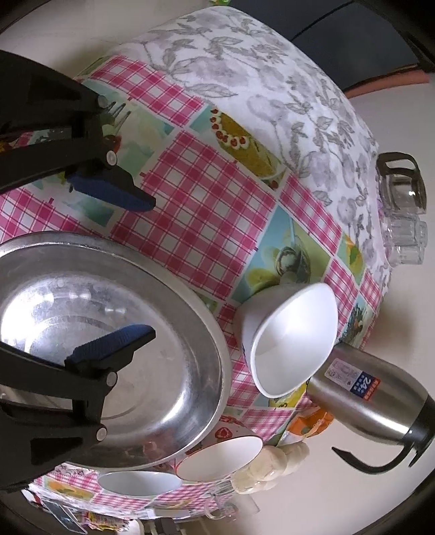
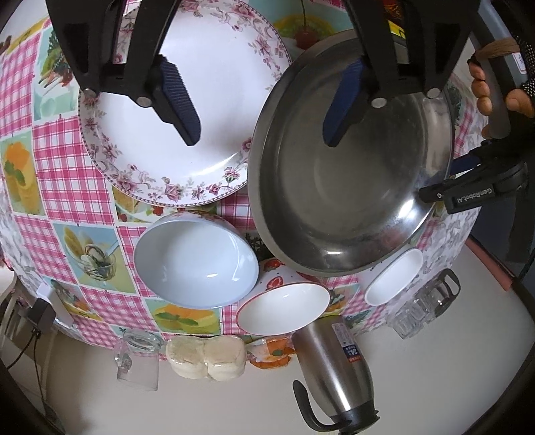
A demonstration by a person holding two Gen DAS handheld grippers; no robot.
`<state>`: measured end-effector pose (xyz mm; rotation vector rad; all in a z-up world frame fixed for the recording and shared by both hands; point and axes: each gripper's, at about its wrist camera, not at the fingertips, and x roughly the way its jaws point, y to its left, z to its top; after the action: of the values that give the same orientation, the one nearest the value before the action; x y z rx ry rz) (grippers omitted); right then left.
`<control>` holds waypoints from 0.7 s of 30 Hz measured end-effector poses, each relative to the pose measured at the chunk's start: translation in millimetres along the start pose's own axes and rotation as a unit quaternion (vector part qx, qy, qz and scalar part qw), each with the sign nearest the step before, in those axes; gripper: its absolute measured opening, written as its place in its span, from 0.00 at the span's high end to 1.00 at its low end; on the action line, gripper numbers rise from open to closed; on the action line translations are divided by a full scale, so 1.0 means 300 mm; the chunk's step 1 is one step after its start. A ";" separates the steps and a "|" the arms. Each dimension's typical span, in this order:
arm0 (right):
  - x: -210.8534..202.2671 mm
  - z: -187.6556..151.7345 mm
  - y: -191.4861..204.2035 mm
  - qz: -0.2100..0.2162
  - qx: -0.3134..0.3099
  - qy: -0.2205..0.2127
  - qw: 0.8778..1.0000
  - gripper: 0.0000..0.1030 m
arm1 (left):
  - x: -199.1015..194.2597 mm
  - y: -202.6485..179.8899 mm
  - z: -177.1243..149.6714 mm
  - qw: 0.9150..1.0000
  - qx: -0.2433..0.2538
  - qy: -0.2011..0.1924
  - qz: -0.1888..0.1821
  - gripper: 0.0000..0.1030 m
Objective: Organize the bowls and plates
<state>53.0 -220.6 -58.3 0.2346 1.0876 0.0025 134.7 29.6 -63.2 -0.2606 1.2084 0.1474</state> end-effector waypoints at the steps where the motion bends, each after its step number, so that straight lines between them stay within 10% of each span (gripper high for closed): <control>1: -0.002 0.000 -0.002 0.000 0.001 -0.002 1.000 0.18 | -0.002 -0.004 0.000 1.000 0.004 -0.002 0.001 0.30; 4: -0.005 0.002 -0.010 -0.003 0.007 -0.008 1.000 0.15 | -0.005 -0.017 -0.001 1.000 0.017 -0.008 0.007 0.15; 21: -0.035 0.016 -0.039 -0.011 0.027 -0.037 0.999 0.00 | -0.030 -0.094 -0.013 0.995 0.089 -0.041 0.033 0.09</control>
<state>50.8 -234.2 -49.1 0.2700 1.0182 -0.0543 135.3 1.7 -52.7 -0.0570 1.1410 0.1060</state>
